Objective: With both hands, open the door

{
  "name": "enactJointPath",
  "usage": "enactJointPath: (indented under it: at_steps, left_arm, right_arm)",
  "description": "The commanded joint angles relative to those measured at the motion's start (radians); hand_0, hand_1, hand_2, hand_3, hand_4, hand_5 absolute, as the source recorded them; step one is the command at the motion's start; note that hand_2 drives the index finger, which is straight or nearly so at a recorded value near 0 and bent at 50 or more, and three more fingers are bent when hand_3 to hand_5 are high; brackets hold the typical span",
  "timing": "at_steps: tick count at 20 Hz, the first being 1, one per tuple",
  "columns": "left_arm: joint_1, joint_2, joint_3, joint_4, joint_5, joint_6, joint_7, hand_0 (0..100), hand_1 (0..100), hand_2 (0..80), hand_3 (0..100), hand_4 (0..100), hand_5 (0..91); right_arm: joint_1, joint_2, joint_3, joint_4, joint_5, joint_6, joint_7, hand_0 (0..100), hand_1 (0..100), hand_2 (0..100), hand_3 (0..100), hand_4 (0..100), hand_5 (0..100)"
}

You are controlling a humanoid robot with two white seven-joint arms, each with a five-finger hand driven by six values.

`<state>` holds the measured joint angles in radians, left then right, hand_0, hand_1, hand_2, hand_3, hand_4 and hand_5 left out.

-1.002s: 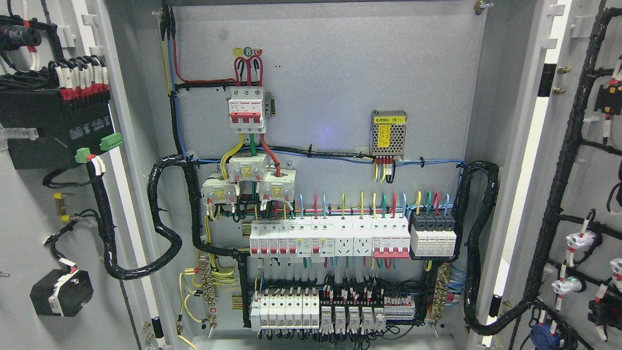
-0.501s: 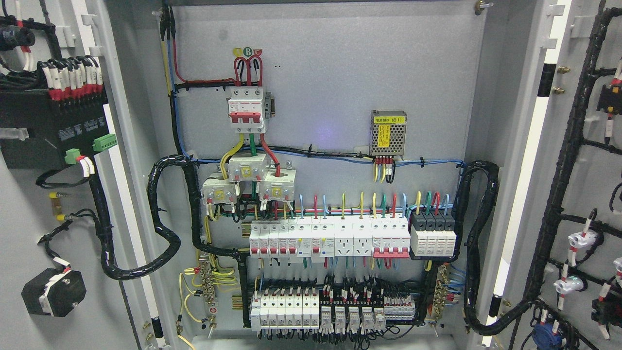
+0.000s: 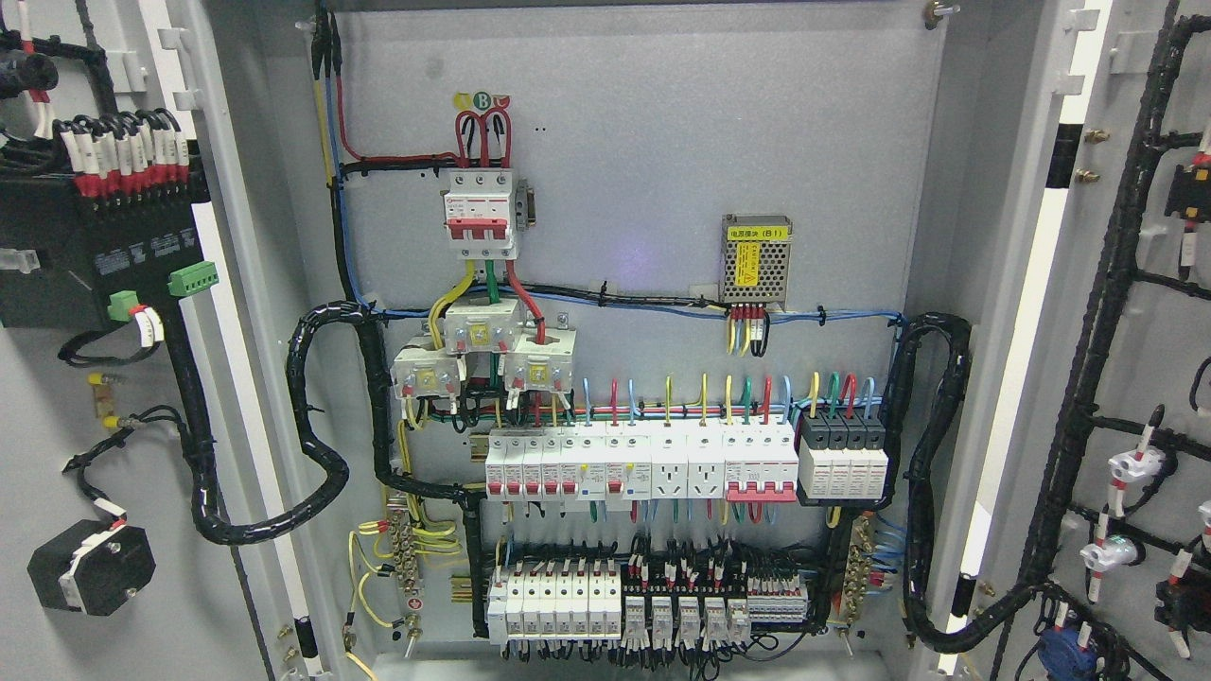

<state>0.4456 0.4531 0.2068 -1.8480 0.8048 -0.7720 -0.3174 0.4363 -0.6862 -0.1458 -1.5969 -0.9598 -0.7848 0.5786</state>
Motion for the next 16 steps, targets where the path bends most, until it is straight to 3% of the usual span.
enactJointPath:
  at_steps: [1,6,16]
  left_arm:
    - [0.011,0.013,0.062,0.032,0.016,-0.371,0.003,0,0,0.0,0,3,0.0]
    - [-0.007,0.041,0.078,0.082,0.047,-0.36,0.006,0,0,0.0,0,3,0.0]
    - [-0.084,0.088,0.1,0.162,0.09,-0.23,0.018,0,0,0.0,0,3,0.0]
  right_arm:
    - [0.004,-0.015,-0.009,0.023,-0.005,-0.027,0.042,0,0,0,0,0,0]
    - [0.006,-0.016,-0.009,0.021,-0.005,-0.027,0.063,0,0,0,0,0,0]
    - [0.009,-0.018,-0.012,0.018,-0.003,-0.027,0.076,0,0,0,0,0,0]
